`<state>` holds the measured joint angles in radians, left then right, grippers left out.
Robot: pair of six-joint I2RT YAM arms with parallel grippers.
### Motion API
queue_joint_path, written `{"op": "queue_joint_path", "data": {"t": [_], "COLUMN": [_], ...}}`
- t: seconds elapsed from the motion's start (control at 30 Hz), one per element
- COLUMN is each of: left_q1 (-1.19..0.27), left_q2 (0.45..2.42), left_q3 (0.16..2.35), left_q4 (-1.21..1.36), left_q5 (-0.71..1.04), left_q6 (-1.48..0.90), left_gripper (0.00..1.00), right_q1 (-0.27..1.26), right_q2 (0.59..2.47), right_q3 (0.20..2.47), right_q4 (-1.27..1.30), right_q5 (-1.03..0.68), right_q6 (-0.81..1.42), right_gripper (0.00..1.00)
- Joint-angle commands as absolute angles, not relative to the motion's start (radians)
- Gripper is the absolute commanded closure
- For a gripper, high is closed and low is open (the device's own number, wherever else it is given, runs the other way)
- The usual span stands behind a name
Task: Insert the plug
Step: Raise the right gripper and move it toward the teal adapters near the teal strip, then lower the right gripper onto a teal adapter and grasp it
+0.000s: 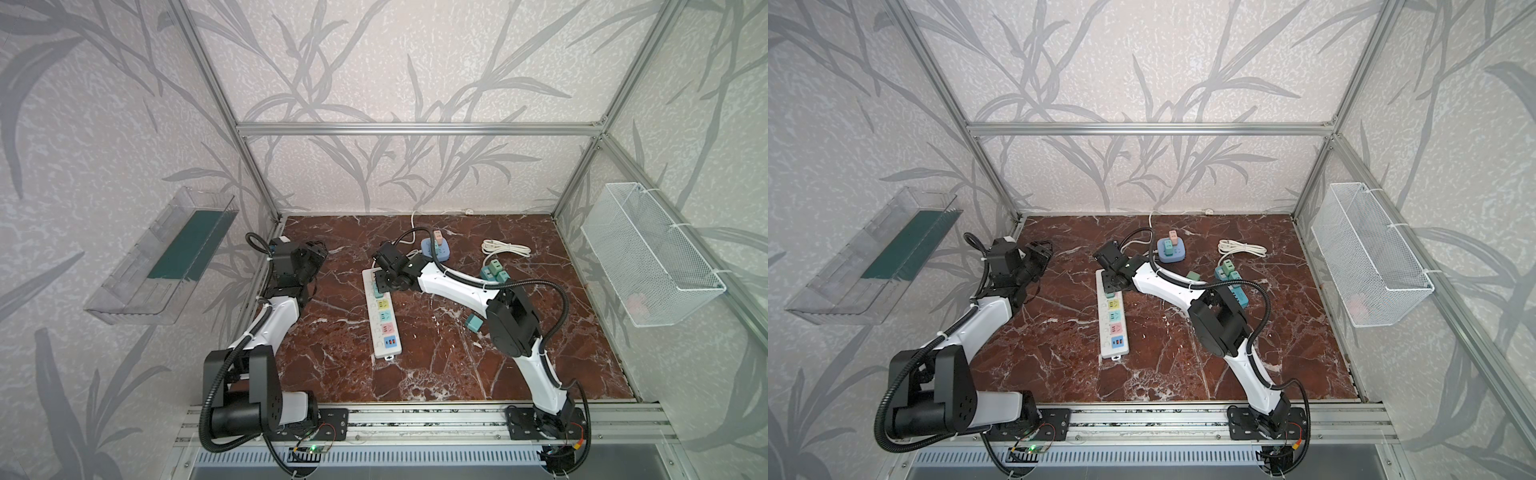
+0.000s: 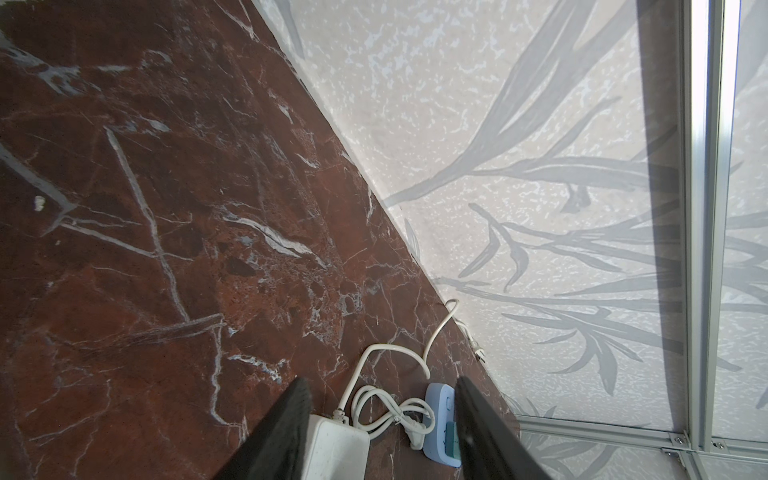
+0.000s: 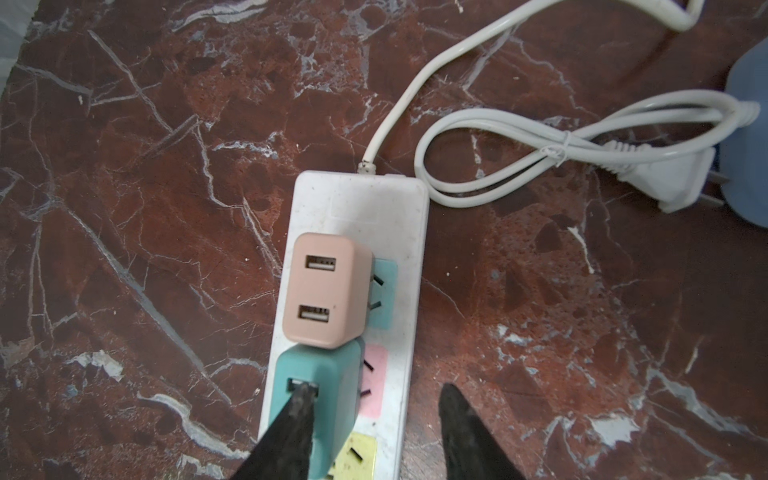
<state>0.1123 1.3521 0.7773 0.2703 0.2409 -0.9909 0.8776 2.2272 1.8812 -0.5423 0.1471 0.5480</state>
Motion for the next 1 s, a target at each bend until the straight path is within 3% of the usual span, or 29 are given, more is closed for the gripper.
{"op": "queue_joint_path", "data": {"t": [0.0,0.17,0.37,0.7,0.97], "left_q1": [0.118,0.093,0.011,-0.271,-0.308], "left_q2": [1.356,1.345,1.338,1.322,1.33], "left_q3": [0.808,0.823,0.846,0.906,0.916], "left_q4": [0.29,0.285,0.269,0.187,0.154], "left_q5": [0.267,0.29,0.322,0.361,0.356], "left_q6": [-0.996,-0.974,-0.953,-0.847,-0.817], "left_gripper": [0.43,0.43,0.43,0.43,0.43], "right_q1": [0.874,0.865,0.748,0.516,0.485], "right_q2": [2.176,1.98,1.737,1.442,1.55], "right_q3": [1.848,1.785,1.463,0.941,0.919], "right_q4": [-0.622,-0.614,-0.597,-0.482,-0.468], "right_q5": [0.147,0.345,0.37,0.129,0.001], "right_q6": [0.513,0.354,0.416,0.512,0.382], "right_gripper": [0.5,0.41,0.34,0.27,0.22]}}
